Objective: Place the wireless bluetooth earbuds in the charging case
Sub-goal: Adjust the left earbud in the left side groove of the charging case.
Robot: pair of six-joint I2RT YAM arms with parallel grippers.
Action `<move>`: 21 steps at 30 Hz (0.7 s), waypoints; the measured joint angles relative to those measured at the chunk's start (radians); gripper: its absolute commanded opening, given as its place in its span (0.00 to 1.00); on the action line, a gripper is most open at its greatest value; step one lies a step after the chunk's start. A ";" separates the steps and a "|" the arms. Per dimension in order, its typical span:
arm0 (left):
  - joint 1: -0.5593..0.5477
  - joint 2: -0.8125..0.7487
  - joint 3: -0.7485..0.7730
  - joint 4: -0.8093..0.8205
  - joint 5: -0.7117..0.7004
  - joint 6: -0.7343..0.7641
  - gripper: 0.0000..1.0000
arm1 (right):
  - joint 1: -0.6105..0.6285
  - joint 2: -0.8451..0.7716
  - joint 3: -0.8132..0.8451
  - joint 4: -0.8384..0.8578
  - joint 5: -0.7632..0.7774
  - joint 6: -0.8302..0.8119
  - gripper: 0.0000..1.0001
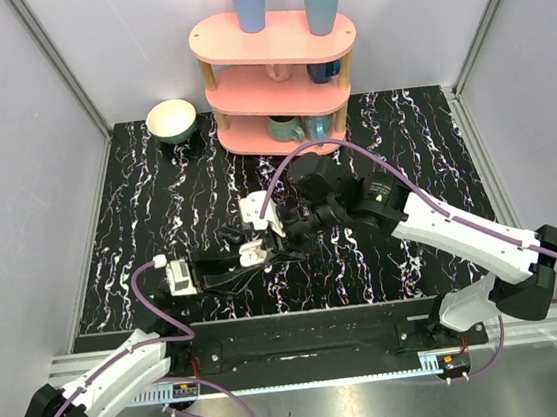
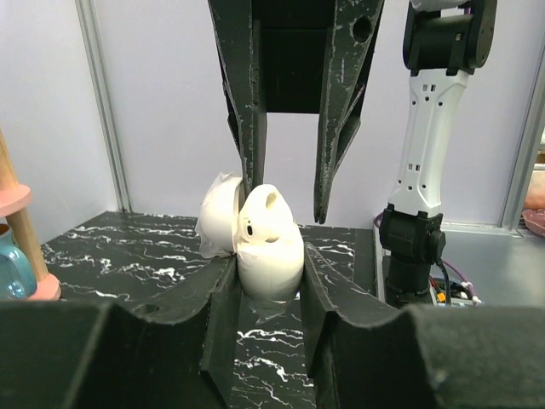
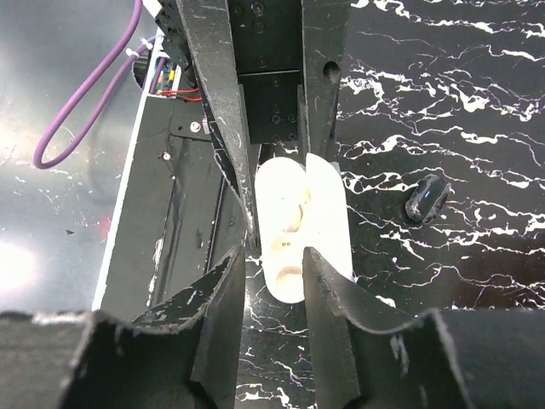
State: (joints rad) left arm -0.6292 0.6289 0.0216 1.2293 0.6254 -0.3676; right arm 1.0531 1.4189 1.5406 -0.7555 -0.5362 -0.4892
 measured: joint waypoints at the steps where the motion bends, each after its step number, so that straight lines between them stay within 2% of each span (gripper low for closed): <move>1: 0.000 -0.004 0.000 0.005 -0.002 0.000 0.00 | 0.000 -0.008 -0.005 0.010 0.001 0.002 0.40; 12: 0.000 -0.008 0.000 0.022 -0.023 0.007 0.00 | 0.002 -0.016 -0.011 0.055 0.020 0.042 0.40; 21: 0.000 -0.008 0.000 0.031 -0.028 0.024 0.00 | 0.003 -0.051 -0.055 0.133 0.028 0.076 0.34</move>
State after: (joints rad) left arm -0.6292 0.6209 0.0216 1.2602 0.5976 -0.3435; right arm 1.0557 1.3674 1.4853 -0.6228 -0.5083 -0.4129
